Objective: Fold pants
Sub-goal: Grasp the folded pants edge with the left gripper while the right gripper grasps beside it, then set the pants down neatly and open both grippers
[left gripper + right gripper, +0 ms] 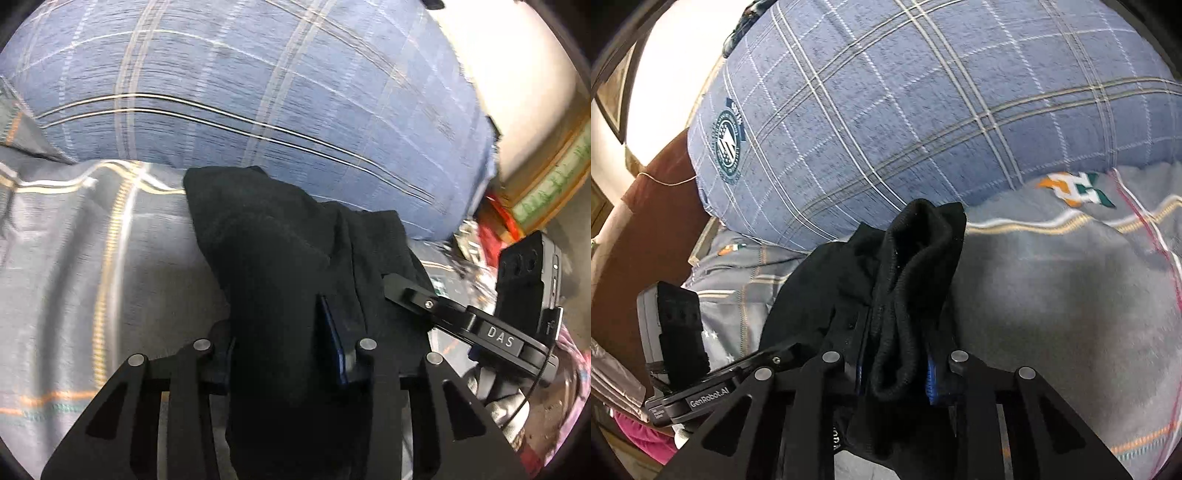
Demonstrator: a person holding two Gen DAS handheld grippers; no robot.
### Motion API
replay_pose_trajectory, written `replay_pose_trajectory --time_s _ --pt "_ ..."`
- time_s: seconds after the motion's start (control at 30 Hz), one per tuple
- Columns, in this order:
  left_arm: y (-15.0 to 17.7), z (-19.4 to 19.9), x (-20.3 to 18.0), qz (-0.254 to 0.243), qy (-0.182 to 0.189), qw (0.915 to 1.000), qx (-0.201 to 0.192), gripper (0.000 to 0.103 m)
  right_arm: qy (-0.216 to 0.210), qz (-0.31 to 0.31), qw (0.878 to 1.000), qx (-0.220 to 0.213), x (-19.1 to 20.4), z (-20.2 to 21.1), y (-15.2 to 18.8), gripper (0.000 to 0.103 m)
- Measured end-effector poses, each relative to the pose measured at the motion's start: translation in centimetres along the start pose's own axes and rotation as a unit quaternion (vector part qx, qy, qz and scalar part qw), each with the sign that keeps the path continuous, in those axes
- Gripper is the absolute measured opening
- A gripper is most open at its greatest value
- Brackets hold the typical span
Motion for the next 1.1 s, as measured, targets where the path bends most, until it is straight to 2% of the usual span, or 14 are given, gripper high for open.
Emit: replay_pose_trajectory --time_s 0.1,0.13,0.23,0.33,0.43,0.53,0.6,0.67,0.73,0.8,0.83,0.9,1.0,1.1 --pt "0.7 -1.7 2.7 0.004 -0.063 0.9977 0.026 0.044 0.018 -0.009 1.0 0.016 -0.8 -2.6 0.4 0.025" --pt "1.1 -2.2 3.3 0.006 -0.077 0.9965 0.032 0.053 0.038 -0.005 0.999 0.023 -1.4 -3.6 0.8 0.027" --pt "0.9 -1.2 3.1 0.01 -0.081 0.9962 0.031 0.053 0.078 -0.002 0.997 0.021 -2.5 -4.0 1.3 0.037" --pt "-0.6 2.4 1.7 -0.012 -0.106 0.9939 -0.026 0.053 0.093 0.022 0.995 -0.011 -1.4 -1.2 0.8 0.037" --pt "-1.0 4.4 0.2 -0.015 -0.084 0.9949 -0.053 0.053 0.047 0.035 0.997 -0.046 1.6 2.3 0.4 0.036" --pt "0.9 3.6 0.0 -0.001 -0.061 0.9978 -0.026 0.053 -0.056 -0.012 0.998 -0.016 3.8 2.7 2.0 0.034" --pt "2.4 2.5 0.6 -0.001 -0.074 0.9972 -0.009 0.053 -0.083 -0.044 0.996 0.012 3.6 1.5 3.4 0.034" --pt "3.6 1.9 1.4 -0.009 -0.094 0.9956 -0.001 0.053 -0.069 -0.064 0.995 0.021 2.5 0.1 4.4 0.033" --pt "3.8 1.7 1.3 -0.016 -0.091 0.9957 -0.004 0.053 -0.062 -0.09 0.994 0.029 1.0 -1.1 5.6 0.029" --pt "3.8 1.6 1.3 -0.017 -0.089 0.9959 -0.007 0.053 -0.061 -0.113 0.992 0.02 -0.4 -1.5 6.5 0.018" --pt "3.8 1.3 1.3 -0.018 -0.091 0.9957 -0.008 0.053 -0.069 -0.122 0.99 0.015 -0.8 -1.5 6.7 0.017" --pt "3.7 1.5 1.3 -0.022 -0.097 0.9949 -0.015 0.053 -0.076 -0.131 0.988 0.014 -0.7 -1.3 6.7 0.017" --pt "3.7 2.9 0.9 -0.028 -0.105 0.9937 -0.031 0.053 -0.06 -0.101 0.993 -0.005 -0.1 1.2 6.1 0.024" --pt "3.2 6.1 -0.2 -0.042 -0.126 0.9879 -0.081 0.053 -0.04 -0.066 0.997 -0.026 1.0 3.8 6.7 0.026"
Point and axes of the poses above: each gripper's, at about its wrist camera, not at the fingertips, and z roughly against the way its jaws point, x to its left, y to its underside, the point moved 10 cm from there along -z, roughly the way its jaws point
